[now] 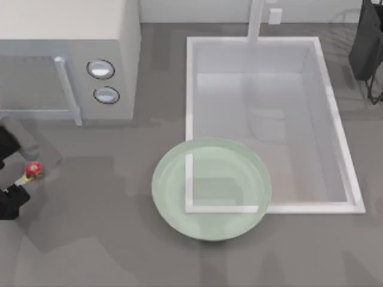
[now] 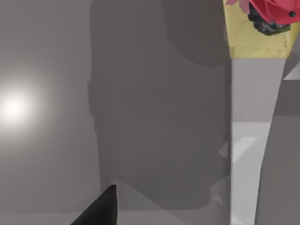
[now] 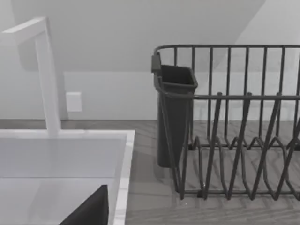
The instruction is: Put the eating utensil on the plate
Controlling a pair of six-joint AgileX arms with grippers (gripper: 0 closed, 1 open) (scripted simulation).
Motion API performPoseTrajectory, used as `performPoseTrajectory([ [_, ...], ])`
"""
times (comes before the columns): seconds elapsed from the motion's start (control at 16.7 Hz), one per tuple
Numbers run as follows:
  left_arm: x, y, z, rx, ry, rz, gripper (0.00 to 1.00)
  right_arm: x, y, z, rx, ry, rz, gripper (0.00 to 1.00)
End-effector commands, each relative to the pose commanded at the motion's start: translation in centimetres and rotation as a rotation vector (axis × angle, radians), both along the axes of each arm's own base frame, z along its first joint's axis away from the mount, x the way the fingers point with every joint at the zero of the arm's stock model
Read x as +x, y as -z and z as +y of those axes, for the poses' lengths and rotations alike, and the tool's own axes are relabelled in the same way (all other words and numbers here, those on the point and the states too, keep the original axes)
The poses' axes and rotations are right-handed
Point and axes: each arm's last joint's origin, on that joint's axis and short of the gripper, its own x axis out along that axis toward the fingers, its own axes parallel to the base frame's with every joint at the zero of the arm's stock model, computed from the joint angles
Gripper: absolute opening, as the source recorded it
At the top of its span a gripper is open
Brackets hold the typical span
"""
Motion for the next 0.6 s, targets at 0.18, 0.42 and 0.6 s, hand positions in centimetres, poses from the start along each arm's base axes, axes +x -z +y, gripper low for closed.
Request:
performPoseTrajectory([
  [0.18,0.0,0.0,0.0,0.000,0.000,0.000,0.00,0.0,0.0,0.0,0.000,0.000,0.000,1.00],
  [0.42,0.0,0.0,0.0,0.000,0.000,0.000,0.00,0.0,0.0,0.0,0.000,0.000,0.000,1.00],
  [0.6,-0.8,-2.5,0.3,0.010,-0.002,0.006,0.00,0.0,0.0,0.0,0.000,0.000,0.000,1.00],
])
